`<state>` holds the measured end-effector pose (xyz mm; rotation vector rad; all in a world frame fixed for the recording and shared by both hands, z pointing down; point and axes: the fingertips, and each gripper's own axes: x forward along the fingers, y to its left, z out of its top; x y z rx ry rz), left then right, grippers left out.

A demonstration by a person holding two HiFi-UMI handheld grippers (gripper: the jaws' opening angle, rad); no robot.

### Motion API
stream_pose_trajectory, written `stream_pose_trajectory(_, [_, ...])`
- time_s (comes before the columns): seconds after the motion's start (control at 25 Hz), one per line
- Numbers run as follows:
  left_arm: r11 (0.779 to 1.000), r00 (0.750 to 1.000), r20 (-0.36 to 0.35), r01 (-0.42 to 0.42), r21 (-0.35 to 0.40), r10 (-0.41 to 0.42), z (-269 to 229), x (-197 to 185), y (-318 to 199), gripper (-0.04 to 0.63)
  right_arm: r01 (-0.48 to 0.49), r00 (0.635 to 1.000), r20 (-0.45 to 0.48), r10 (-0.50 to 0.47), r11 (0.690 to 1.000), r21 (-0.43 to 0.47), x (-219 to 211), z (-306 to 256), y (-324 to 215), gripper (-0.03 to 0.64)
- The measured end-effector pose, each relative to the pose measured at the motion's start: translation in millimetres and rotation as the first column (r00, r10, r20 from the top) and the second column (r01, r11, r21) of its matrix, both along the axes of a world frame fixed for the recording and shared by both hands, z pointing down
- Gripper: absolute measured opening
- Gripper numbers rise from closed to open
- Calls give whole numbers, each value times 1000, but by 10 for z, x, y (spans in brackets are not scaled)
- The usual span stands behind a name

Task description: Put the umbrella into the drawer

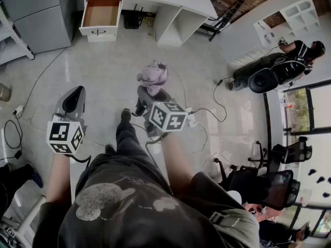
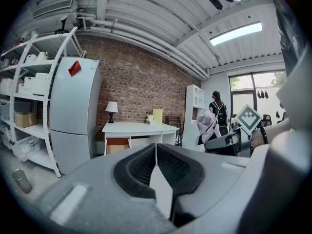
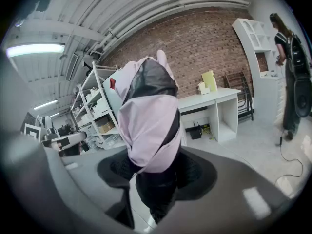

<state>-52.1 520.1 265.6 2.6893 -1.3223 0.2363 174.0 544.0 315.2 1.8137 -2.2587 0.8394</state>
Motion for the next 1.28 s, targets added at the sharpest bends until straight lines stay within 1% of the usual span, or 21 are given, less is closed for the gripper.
stream_pose_trajectory(0.32, [1000, 1000, -9, 12, -14, -12, 5, 3, 195, 17, 6, 1000, -5, -6, 1000, -4, 35, -31, 191, 221])
stream_pose_trajectory(0.48, [1000, 1000, -7, 15, -9, -15, 0, 9, 181, 17, 8, 1000, -6, -8, 1000, -13, 56, -10, 188, 221])
stream_pose_trajectory(0.64, [1000, 1000, -4, 25, 13, -25, -61, 28, 54, 17, 19, 1000, -10, -19, 1000, -4, 86, -43, 53, 221])
stream_pose_trajectory(0.88, [998, 998, -2, 63, 16, -63, -75, 44, -324, 17, 46, 999, -19, -46, 999, 22, 158, -102, -380, 221])
stream_pose_trajectory(1.08, [995, 995, 5, 100, 6, -100, -43, 73, -848, 17, 65, 998, 3, -65, 998, 16, 236, -40, -948, 221])
stream_pose_trajectory(1.16, [994, 995, 10, 104, -10, -104, 3, 146, -1108, 17, 78, 997, 14, -78, 997, 6, 290, 8, -1209, 222])
stream_pose_trajectory(1.28, [995, 996, 18, 89, -38, -88, 54, 370, -1524, 18, 102, 995, 25, -102, 995, 0, 441, 42, -1657, 222])
